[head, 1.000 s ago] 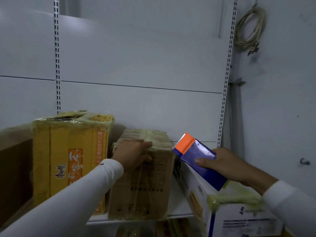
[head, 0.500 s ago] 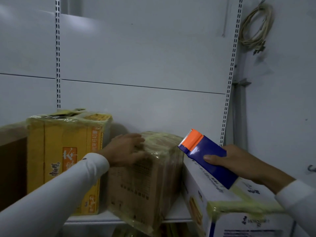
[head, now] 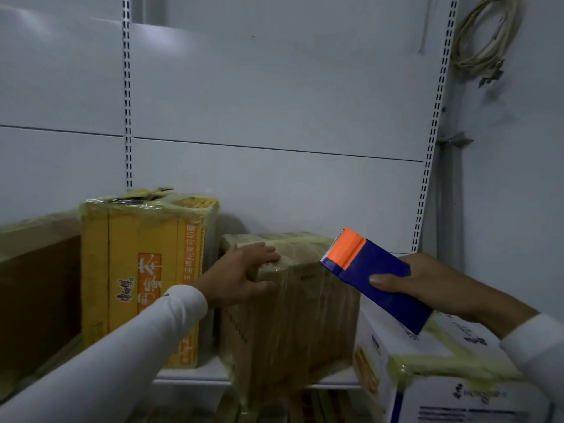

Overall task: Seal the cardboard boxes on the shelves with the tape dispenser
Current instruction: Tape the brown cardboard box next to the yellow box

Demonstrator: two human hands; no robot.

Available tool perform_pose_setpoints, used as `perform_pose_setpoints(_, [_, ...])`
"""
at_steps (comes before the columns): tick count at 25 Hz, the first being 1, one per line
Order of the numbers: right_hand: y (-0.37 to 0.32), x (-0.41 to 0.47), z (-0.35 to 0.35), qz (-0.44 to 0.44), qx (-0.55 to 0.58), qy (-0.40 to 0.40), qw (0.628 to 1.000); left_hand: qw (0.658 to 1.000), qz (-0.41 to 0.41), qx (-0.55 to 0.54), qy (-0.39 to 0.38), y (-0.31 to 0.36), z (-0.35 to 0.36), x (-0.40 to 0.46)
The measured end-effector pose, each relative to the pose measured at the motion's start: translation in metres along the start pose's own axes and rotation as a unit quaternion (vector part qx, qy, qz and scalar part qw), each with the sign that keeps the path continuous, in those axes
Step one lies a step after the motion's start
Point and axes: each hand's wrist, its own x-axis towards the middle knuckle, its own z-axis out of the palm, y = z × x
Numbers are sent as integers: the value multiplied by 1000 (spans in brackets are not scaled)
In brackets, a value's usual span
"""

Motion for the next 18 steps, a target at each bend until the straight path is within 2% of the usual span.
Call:
perform_pose_setpoints(3, [-4, 2, 9, -7, -20, -38, 999, 998, -7, -42, -42, -10, -12, -10])
perform_pose_setpoints(5, [-9, 3, 17, -16, -22, -62, 998, 998, -16, -52, -39, -12, -13, -13])
perform_pose_setpoints(12, [-12, 6, 45, -46, 0, -110, 993, 994, -31, -74, 71, -9, 3, -16])
perform_pose_setpoints(18, [-7, 12, 57, -46, -13, -134, 990, 986, 49, 10, 159, -6, -1, -49])
